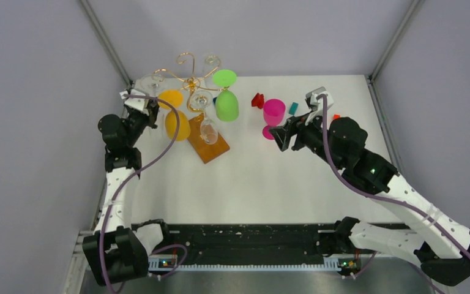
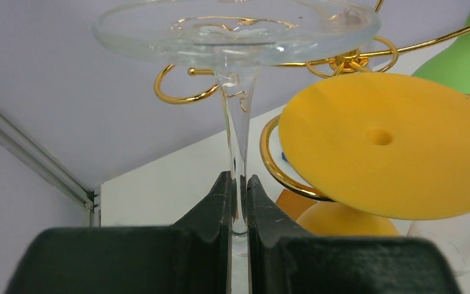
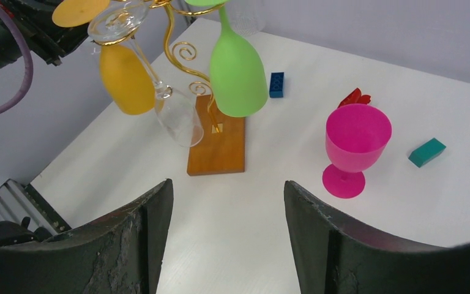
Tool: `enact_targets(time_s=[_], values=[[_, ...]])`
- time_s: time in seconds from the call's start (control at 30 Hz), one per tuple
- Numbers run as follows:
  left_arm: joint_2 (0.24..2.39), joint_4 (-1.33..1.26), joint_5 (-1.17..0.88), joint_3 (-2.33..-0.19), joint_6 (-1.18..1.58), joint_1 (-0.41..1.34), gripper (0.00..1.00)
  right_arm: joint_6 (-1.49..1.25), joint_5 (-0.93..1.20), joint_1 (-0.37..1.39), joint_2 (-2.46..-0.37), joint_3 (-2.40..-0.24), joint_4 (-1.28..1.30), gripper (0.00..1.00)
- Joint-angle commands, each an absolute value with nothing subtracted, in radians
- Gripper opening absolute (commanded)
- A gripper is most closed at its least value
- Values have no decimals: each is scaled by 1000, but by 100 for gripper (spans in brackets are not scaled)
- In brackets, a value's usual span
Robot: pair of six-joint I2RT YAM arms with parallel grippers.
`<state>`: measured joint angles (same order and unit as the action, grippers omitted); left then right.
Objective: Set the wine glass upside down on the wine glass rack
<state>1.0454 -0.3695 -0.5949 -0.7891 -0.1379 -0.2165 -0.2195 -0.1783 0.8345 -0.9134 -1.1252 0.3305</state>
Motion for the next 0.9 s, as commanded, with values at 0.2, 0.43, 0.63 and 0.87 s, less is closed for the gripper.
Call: enact_targets(time_s=[0.2,0.43,0.63,0.87], values=[[1126,-476,-790,-880,-153,-245,0,-214,-172,825,-877,-1109,294,66],[1191,-507,-837,-910,-126,-261,0,-208,-179,824,-863,-1103,301,66],[1239,-556,-887,-930,-102,-271,0,-203,-182,825,-862,-1104,305,66],[1294,-600,-946,-961,-65,-273,0,-207,-180,825,-866,-1100,304,66]])
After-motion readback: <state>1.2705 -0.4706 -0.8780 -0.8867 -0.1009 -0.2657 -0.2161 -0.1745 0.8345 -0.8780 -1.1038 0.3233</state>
